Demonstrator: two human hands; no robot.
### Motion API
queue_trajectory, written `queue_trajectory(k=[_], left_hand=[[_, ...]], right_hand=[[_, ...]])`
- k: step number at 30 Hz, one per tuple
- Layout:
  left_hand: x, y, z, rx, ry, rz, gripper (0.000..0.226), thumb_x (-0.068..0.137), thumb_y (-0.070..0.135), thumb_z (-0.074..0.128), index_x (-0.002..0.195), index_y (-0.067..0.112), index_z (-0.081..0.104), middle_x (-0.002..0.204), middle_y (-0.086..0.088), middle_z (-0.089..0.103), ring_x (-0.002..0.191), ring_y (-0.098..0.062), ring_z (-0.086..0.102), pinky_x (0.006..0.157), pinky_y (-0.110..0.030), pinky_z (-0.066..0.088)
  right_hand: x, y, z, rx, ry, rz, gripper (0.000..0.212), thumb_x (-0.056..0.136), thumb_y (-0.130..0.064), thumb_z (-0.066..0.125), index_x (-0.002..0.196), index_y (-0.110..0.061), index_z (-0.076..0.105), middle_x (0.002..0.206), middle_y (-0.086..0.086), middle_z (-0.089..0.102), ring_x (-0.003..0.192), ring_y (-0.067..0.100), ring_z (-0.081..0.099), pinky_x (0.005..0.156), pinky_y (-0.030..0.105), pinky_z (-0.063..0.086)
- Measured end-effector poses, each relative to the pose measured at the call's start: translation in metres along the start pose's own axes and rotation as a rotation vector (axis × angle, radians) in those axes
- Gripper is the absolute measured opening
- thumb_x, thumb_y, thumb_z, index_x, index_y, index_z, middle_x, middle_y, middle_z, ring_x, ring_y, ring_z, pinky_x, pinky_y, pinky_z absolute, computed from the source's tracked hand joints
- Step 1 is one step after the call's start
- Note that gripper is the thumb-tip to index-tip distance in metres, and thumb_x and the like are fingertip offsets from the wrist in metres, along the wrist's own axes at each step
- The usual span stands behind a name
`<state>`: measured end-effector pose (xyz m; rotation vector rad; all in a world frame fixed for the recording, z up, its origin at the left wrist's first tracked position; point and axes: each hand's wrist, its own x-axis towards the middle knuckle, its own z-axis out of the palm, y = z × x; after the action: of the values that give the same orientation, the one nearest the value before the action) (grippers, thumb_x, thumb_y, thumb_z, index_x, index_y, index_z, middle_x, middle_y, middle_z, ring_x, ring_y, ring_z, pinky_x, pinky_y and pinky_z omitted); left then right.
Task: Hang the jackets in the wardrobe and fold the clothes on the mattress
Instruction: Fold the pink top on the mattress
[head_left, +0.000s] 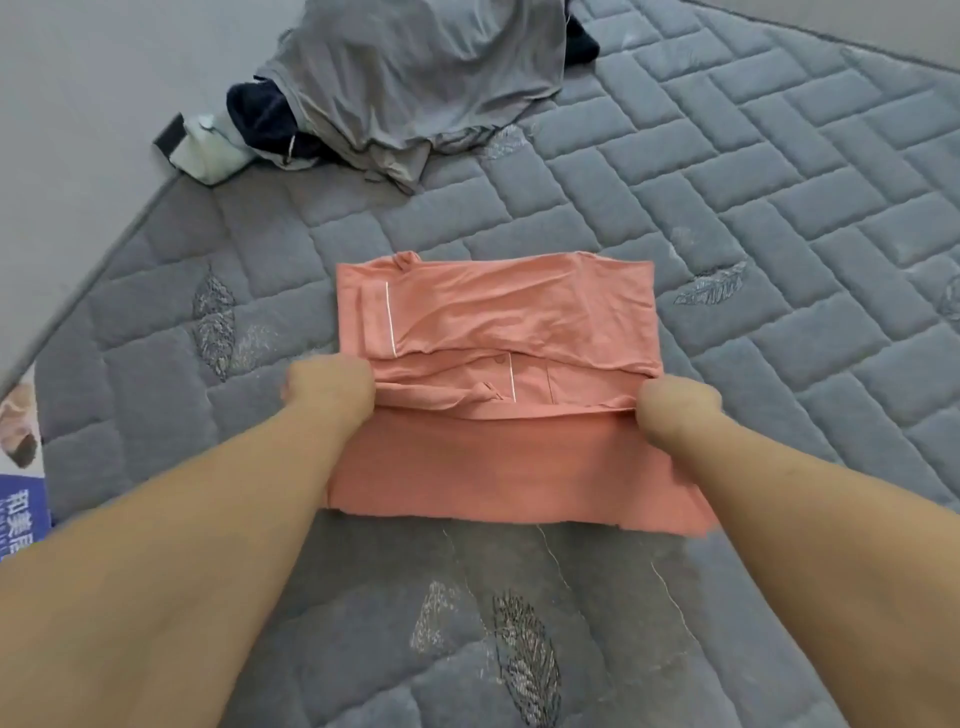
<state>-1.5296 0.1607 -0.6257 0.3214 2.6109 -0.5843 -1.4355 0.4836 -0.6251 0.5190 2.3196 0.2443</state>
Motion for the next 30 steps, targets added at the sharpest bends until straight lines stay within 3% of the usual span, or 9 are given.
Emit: queue_trajectory(k=[4,7,11,14,18,22,25,27,30], left_hand=[[0.075,-0.020,-0.050,-0.001,0.125,-0.092,0.035,0.095,0.014,0.043,0.124,0.017,0.063,0.128,-0.006,0.063,0.121,-0.028,0.058,0.102,-0.039,0.038],[0.115,-0.022,-0.059,0.029,0.157,-0.211,0.043,0.095,0.021,0.036,0.137,0.017,0.048,0.143,-0.013,0.046,0.134,-0.034,0.039,0.117,-0.054,0.018],[0.165,0.030,-0.036,-0.446,0.034,-0.078,0.071,0.089,0.057,0.043,0.150,0.026,0.023,0.160,-0.008,0.014,0.149,-0.029,0.007,0.115,-0.068,-0.006],[0.187,0.069,0.004,-0.674,-0.040,-0.094,0.072,0.083,0.050,0.028,0.152,0.038,0.013,0.165,0.006,-0.006,0.149,-0.021,-0.020,0.107,-0.073,-0.017],[0.194,0.082,0.043,-0.613,0.385,-0.096,0.063,0.071,0.042,0.035,0.128,0.019,0.051,0.151,-0.008,0.040,0.146,-0.031,0.023,0.104,-0.079,-0.004],[0.183,0.079,0.022,-0.712,0.343,-0.085,0.063,0.070,0.037,0.031,0.121,0.010,0.057,0.147,-0.010,0.045,0.144,-0.032,0.029,0.107,-0.076,-0.004],[0.177,0.051,0.007,-0.664,0.421,-0.035,0.044,0.080,0.031,0.035,0.108,0.007,0.059,0.128,-0.014,0.057,0.130,-0.033,0.043,0.107,-0.079,0.007],[0.181,0.032,-0.001,-0.644,0.456,-0.222,0.033,0.090,0.028,0.036,0.104,0.006,0.056,0.119,-0.018,0.057,0.121,-0.037,0.046,0.107,-0.078,0.012],[0.192,0.024,-0.008,-0.701,0.339,-0.560,0.030,0.099,0.030,0.044,0.115,0.005,0.051,0.131,-0.019,0.048,0.126,-0.040,0.042,0.108,-0.074,0.019]], right_hand=[[0.055,-0.009,-0.064,0.109,0.289,0.050,0.036,0.092,-0.006,0.045,0.123,-0.009,0.063,0.127,0.014,0.060,0.119,0.035,0.055,0.090,0.042,0.048],[0.096,-0.011,-0.091,0.133,0.480,0.110,0.037,0.094,-0.010,0.041,0.127,-0.010,0.057,0.129,0.016,0.054,0.123,0.036,0.048,0.094,0.045,0.042],[0.153,-0.046,-0.077,0.349,0.518,0.081,0.049,0.098,-0.026,0.038,0.144,-0.011,0.035,0.151,0.014,0.033,0.139,0.032,0.029,0.114,0.051,0.023],[0.181,-0.083,-0.031,0.547,0.548,0.063,0.051,0.102,-0.033,0.028,0.151,-0.019,0.031,0.161,0.006,0.022,0.149,0.026,0.013,0.121,0.048,0.004],[0.212,-0.099,-0.001,0.615,0.714,0.106,0.056,0.095,-0.037,0.023,0.144,-0.021,0.044,0.157,0.004,0.033,0.148,0.026,0.019,0.120,0.049,0.003],[0.210,-0.093,-0.004,0.625,0.689,0.098,0.061,0.092,-0.038,0.022,0.145,-0.020,0.045,0.157,0.005,0.033,0.148,0.028,0.020,0.120,0.051,0.004],[0.207,-0.092,-0.001,0.594,0.674,0.100,0.059,0.092,-0.037,0.025,0.145,-0.018,0.045,0.157,0.007,0.033,0.147,0.030,0.021,0.120,0.054,0.006],[0.210,-0.092,-0.002,0.611,0.670,0.104,0.059,0.092,-0.037,0.026,0.144,-0.017,0.045,0.157,0.007,0.034,0.147,0.030,0.022,0.120,0.054,0.006],[0.209,-0.095,-0.001,0.602,0.656,0.107,0.060,0.091,-0.038,0.025,0.145,-0.018,0.043,0.157,0.007,0.033,0.147,0.030,0.020,0.119,0.054,0.006]])
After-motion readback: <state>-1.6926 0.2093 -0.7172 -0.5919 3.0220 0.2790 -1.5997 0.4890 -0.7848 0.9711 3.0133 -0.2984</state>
